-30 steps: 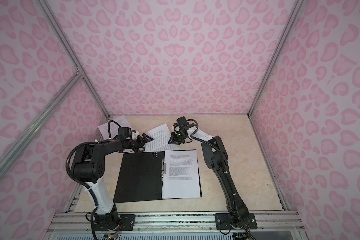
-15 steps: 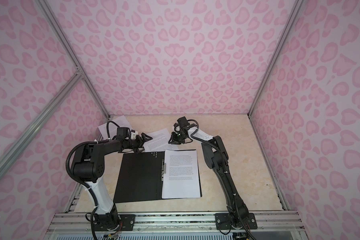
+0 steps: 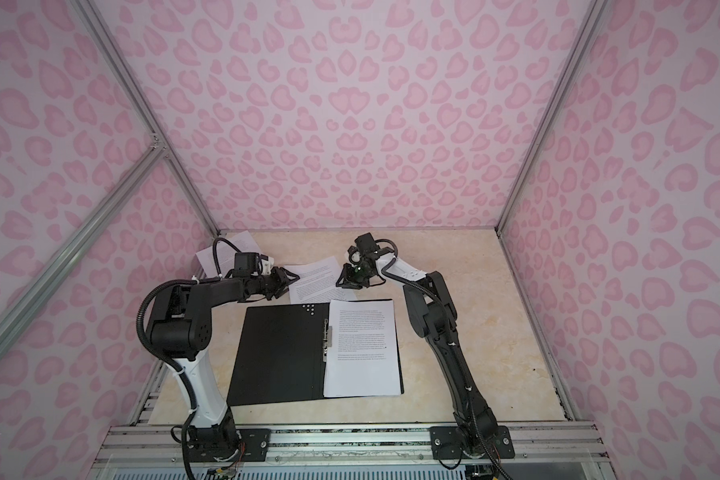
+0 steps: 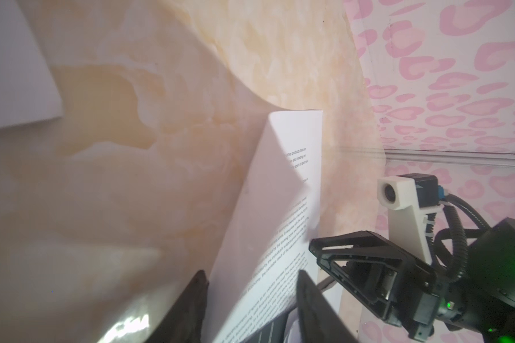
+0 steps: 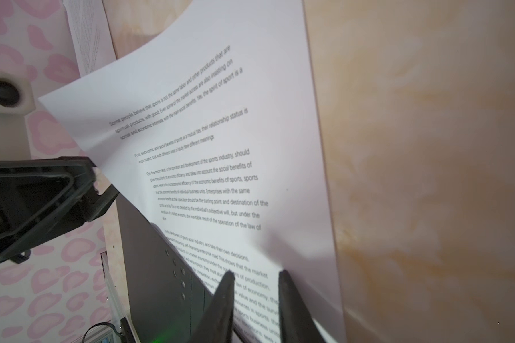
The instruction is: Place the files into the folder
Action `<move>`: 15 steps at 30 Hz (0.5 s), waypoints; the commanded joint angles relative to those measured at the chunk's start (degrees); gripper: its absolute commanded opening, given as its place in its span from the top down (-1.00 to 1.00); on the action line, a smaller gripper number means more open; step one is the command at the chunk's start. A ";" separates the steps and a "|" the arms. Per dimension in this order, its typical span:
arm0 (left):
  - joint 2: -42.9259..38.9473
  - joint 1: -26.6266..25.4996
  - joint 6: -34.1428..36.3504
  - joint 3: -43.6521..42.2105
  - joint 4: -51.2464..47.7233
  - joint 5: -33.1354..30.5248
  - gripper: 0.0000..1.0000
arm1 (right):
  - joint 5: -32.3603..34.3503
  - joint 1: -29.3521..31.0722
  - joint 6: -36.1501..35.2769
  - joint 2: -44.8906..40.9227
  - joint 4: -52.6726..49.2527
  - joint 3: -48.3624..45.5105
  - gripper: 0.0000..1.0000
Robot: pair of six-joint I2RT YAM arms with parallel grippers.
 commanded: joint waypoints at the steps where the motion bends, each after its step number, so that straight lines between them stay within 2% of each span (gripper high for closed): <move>1: 1.07 -0.04 0.72 1.23 0.90 -1.23 0.53 | 1.13 -0.50 -0.54 -1.25 -0.53 -0.44 0.13; 3: 1.41 -0.04 0.72 2.32 0.77 -0.92 0.85 | 1.09 -1.16 -1.05 -3.17 -0.53 -0.60 -0.03; 4: 1.44 -0.03 0.80 2.99 0.67 -0.68 0.93 | 1.21 -1.55 -1.24 -4.49 -0.53 -0.91 -0.10; 9: -0.54 0.05 2.49 6.84 1.56 2.12 0.92 | 2.70 -4.48 -2.29 -16.93 2.25 -8.54 -0.39; 15: -5.39 0.05 6.74 12.96 1.06 -0.52 0.92 | 4.23 -8.49 -3.17 -34.27 6.31 -22.64 -0.65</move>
